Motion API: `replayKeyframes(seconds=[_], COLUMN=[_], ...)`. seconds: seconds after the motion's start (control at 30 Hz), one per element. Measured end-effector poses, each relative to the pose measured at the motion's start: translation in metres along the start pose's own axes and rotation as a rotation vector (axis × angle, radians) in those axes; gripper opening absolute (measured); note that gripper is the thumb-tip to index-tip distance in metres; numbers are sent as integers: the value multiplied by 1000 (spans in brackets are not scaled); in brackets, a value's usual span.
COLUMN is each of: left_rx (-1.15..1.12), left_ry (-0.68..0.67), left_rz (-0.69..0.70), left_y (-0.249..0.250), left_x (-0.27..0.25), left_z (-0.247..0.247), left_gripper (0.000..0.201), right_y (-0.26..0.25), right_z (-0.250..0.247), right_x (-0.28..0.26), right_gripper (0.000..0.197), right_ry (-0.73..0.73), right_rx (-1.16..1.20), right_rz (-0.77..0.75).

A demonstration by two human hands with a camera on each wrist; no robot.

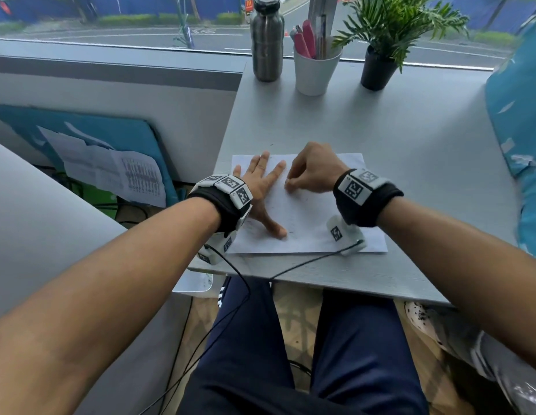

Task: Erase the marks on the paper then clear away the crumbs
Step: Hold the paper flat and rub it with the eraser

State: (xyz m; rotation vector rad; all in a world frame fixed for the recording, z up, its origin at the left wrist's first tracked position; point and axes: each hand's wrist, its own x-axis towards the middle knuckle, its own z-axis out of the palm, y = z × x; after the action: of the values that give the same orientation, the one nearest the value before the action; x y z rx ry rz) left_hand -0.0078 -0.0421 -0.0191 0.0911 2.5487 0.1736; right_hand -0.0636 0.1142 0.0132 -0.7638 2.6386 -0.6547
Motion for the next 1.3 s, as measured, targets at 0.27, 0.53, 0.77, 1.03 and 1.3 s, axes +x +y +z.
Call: replayKeyframes(seconds=[0.27, 0.53, 0.77, 1.03, 1.3], left_rx=[12, 10, 9, 15, 20], left_ry=[-17, -10, -13, -1, -4], left_rz=[-13, -9, -11, -2, -5], left_y=[1, 1, 0, 0, 0], left_x=[1, 1, 1, 2, 1], left_z=[-1, -1, -1, -1, 0], left_gripper=[162, 163, 163, 163, 162], right_y=[2, 3, 7, 7, 10], right_z=[2, 0, -1, 0, 2], right_x=[-1, -1, 1, -1, -5], right_gripper=[13, 15, 15, 13, 13], right_ry=[24, 26, 27, 31, 63], right_rx=[10, 28, 32, 31, 35], right_rz=[18, 36, 51, 41, 57])
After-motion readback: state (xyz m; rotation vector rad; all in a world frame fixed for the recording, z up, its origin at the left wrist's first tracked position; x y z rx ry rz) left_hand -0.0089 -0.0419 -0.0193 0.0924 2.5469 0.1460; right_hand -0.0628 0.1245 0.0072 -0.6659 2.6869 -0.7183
